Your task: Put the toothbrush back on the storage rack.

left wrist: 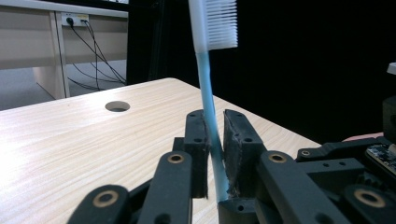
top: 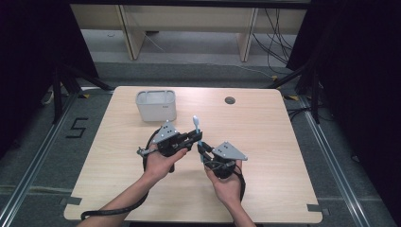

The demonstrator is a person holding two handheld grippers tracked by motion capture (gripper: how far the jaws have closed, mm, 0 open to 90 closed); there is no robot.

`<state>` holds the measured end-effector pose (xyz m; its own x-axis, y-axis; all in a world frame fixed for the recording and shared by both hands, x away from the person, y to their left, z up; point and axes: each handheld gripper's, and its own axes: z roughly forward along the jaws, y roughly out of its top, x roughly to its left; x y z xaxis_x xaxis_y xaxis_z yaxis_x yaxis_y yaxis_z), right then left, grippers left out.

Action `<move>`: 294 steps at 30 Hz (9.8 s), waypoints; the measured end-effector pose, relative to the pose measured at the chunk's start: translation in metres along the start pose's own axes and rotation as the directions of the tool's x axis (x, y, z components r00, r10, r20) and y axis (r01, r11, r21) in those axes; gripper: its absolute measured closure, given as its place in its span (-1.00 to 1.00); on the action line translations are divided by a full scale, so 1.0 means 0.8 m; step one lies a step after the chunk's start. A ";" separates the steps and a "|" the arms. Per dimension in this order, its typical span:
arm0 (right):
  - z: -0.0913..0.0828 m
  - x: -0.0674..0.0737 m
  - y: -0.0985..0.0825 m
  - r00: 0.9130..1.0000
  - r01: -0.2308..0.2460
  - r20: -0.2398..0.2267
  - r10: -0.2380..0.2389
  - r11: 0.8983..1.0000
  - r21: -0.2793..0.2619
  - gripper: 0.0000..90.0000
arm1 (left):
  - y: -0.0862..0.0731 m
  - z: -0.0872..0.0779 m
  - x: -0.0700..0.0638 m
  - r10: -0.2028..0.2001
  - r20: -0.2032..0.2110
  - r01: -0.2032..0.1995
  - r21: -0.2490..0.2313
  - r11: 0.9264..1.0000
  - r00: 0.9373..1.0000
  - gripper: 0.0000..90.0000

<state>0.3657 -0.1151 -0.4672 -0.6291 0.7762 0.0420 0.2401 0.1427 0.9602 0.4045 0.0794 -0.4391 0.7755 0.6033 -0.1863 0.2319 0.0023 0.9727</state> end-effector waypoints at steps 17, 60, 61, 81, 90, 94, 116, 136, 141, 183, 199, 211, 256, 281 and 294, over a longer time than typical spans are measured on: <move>0.000 0.011 0.001 0.997 0.061 0.035 -0.063 0.996 0.062 0.21 | 0.008 -0.011 0.005 0.085 -0.044 -0.086 -0.020 0.996 0.995 0.89; -0.034 -0.016 -0.031 0.987 0.106 0.105 -0.118 0.987 0.118 -0.01 | 0.023 -0.087 0.071 0.148 -0.240 -0.169 -0.066 0.983 0.959 0.89; -0.036 -0.015 -0.033 0.989 0.080 0.110 -0.094 0.988 0.129 -0.01 | 0.023 -0.088 0.072 0.149 -0.243 -0.171 -0.069 0.983 0.958 0.89; -0.056 -0.036 -0.044 0.981 0.088 0.158 -0.110 0.986 0.140 -0.04 | 0.030 -0.102 0.092 0.143 -0.307 -0.174 -0.076 0.982 0.941 0.89; -0.065 -0.043 -0.051 0.980 0.078 0.168 -0.103 0.986 0.150 -0.06 | 0.036 -0.107 0.101 0.144 -0.331 -0.180 -0.081 0.980 0.933 0.89; -0.069 -0.048 -0.054 0.974 0.117 0.178 -0.142 0.983 0.143 -0.07 | 0.038 -0.107 0.106 0.135 -0.343 -0.175 -0.087 0.981 0.929 0.89; -0.071 -0.046 -0.062 0.981 0.059 0.177 -0.082 0.989 0.134 -0.09 | 0.046 -0.112 0.124 0.131 -0.389 -0.187 -0.107 0.977 0.912 0.89; -0.073 -0.051 -0.064 0.977 0.056 0.195 -0.081 0.990 0.133 -0.12 | 0.057 -0.116 0.140 0.107 -0.421 -0.176 -0.128 0.976 0.901 0.89; -0.073 -0.050 -0.064 0.981 0.026 0.188 -0.052 0.990 0.139 -0.12 | 0.060 -0.116 0.144 0.106 -0.428 -0.176 -0.129 0.976 0.897 0.89; -0.075 -0.052 -0.063 0.978 0.026 0.202 -0.051 0.992 0.127 -0.14 | 0.082 -0.112 0.171 0.090 -0.468 -0.178 -0.148 0.973 0.879 0.89; -0.076 -0.056 -0.062 0.975 0.060 0.208 -0.083 0.992 0.112 -0.15 | 0.090 -0.101 0.181 0.087 -0.485 -0.178 -0.145 0.973 0.870 0.89; -0.076 -0.055 -0.062 0.976 0.042 0.206 -0.066 0.992 0.117 -0.15 | 0.096 -0.100 0.192 0.082 -0.500 -0.178 -0.148 0.973 0.862 0.89; -0.077 -0.056 -0.063 0.975 0.053 0.210 -0.076 0.992 0.113 -0.15 | 0.106 -0.080 0.223 0.083 -0.531 -0.192 -0.154 0.969 0.843 0.89; -0.076 -0.053 -0.063 0.979 0.023 0.197 -0.047 0.993 0.120 -0.16 | 0.097 -0.068 0.235 0.068 -0.536 -0.168 -0.141 0.976 0.842 0.89; -0.074 -0.054 -0.064 0.974 0.061 0.209 -0.082 0.993 0.104 -0.16 | 0.084 -0.067 0.240 0.055 -0.541 -0.143 -0.122 0.982 0.839 0.89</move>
<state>0.3367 -0.1927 -0.5016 -0.4781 0.8731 -0.0955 0.2772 0.2531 0.9269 0.5377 0.2380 -0.4019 0.3458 0.9379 -0.0279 0.0448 0.0132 0.9989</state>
